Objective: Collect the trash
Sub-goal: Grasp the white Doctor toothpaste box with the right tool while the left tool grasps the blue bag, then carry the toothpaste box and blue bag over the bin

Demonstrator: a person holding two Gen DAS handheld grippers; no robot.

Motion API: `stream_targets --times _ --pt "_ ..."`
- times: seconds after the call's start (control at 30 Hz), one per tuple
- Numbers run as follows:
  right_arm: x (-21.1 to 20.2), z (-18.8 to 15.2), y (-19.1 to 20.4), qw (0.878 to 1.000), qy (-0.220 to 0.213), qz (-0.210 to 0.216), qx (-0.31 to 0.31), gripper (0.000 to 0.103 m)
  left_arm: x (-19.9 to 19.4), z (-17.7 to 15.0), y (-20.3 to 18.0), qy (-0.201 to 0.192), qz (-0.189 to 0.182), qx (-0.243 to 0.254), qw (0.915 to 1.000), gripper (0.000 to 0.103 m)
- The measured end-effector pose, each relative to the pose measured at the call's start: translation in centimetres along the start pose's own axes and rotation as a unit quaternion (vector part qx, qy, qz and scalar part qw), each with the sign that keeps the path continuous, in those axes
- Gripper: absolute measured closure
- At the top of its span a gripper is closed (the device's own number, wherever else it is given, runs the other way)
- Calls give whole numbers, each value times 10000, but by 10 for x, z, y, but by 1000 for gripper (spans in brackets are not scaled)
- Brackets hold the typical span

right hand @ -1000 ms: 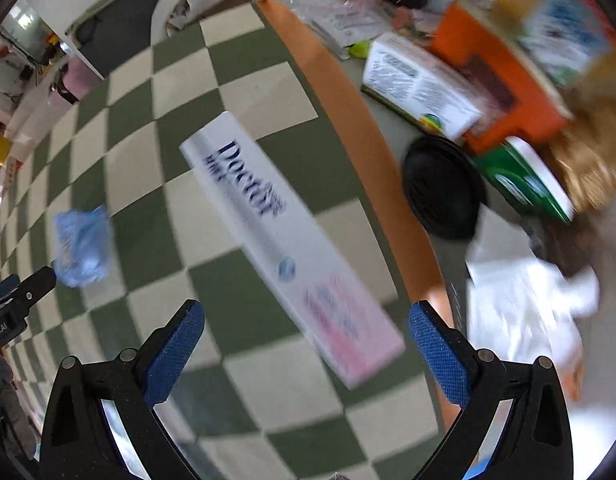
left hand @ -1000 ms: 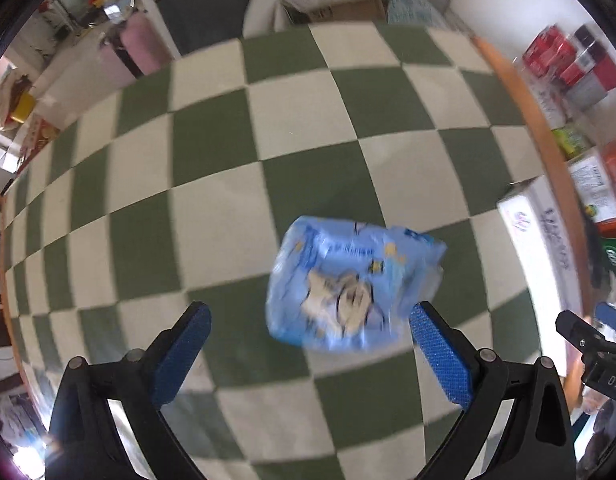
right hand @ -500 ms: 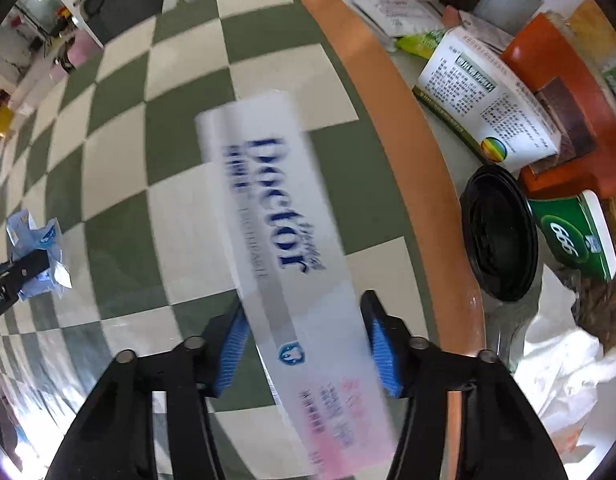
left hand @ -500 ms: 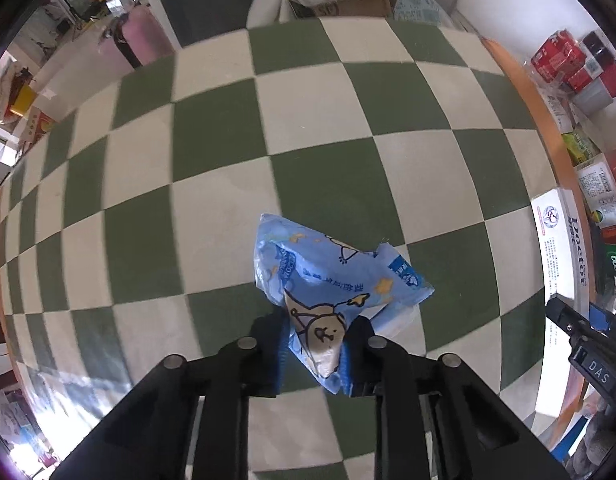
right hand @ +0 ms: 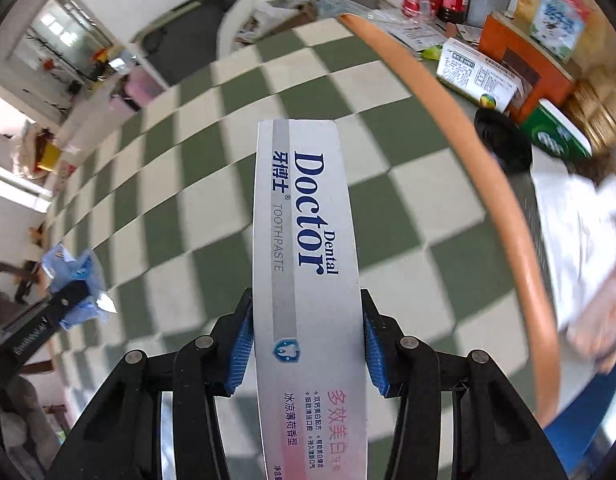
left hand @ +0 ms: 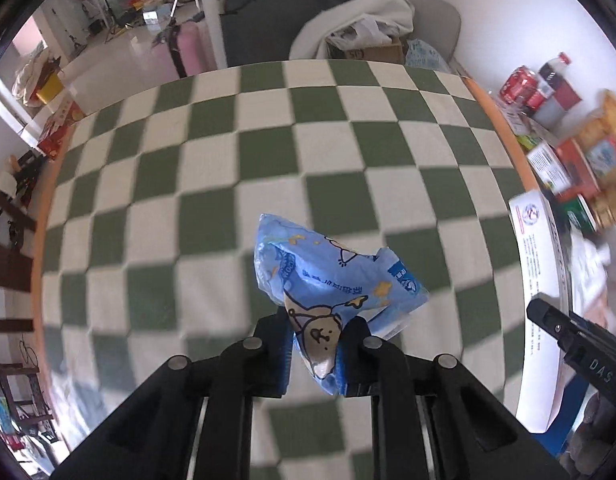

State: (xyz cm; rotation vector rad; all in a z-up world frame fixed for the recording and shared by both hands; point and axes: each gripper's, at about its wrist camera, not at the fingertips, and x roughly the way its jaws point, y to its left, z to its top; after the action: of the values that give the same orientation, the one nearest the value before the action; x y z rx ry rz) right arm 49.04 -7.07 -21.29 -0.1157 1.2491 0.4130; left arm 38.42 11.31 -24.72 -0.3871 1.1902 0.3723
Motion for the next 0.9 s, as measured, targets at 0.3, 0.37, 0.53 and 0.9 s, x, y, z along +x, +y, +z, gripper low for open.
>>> stream_targets --times 0.3,0.37,0.53,0.9 --pt "-90 -180 74 9988 -437 157 -169 53 -67 -147 75 -134 -124 -4 9998 90" --pt "-104 -225 88 9988 -442 115 -163 53 -80 -180 88 -89 -173 85 9998 90" --pt "-125 -324 117 9991 -340 61 -231 53 -97 -248 114 94 -194 192 9996 90" --pt "-95 -463 154 9958 498 99 -767 53 -71 -356 162 824 -100 -265 9962 90"
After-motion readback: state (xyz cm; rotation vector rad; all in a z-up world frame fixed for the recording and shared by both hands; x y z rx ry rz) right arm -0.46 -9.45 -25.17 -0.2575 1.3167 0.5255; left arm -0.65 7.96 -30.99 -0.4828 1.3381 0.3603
